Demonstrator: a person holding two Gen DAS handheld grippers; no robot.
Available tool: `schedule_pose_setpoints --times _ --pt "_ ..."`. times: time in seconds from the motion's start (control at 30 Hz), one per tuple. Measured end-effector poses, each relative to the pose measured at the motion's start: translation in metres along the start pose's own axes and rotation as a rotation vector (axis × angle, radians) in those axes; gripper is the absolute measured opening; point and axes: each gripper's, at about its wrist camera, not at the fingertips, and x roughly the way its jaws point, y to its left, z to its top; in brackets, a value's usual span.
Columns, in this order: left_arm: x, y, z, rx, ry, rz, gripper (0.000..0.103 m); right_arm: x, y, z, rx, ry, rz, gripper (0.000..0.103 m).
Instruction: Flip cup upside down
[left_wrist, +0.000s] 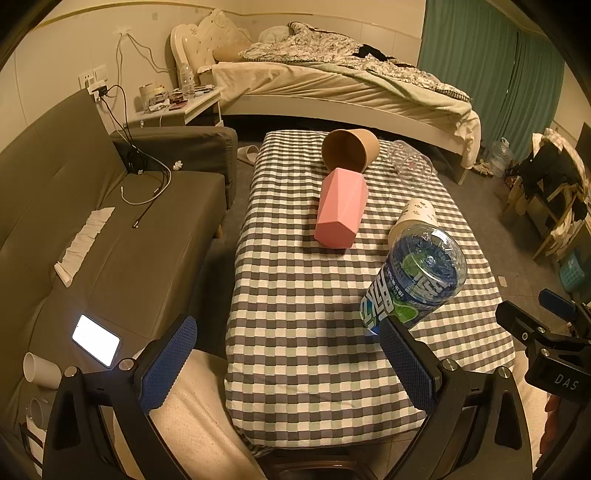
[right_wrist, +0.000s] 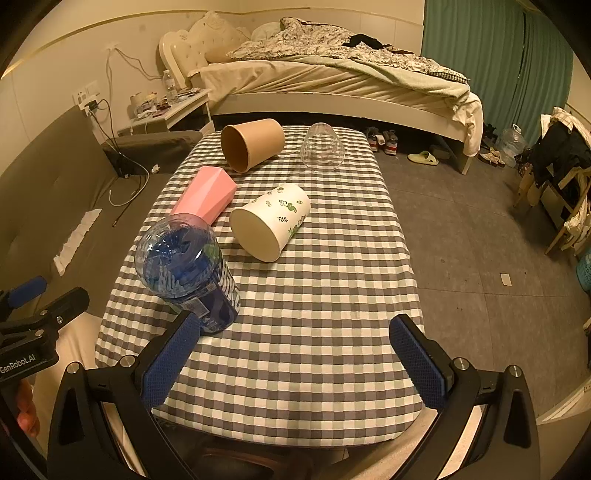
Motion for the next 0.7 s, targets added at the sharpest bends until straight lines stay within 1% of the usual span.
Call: schedule_pose_setpoints --times 0.57,0.7 --pt "0.0004 0.0031 -0.0022 -0.003 0.005 0.011 0.102 0.0027 0.0013 -0.0033 -0.003 0.015 -0.002 0.103" --pt "-0.0015 0.0033 -0.004 -0.003 -0.012 0.011 0.102 0.003 0.0022 -0.0033 -0.006 0.016 -0.002 0.103"
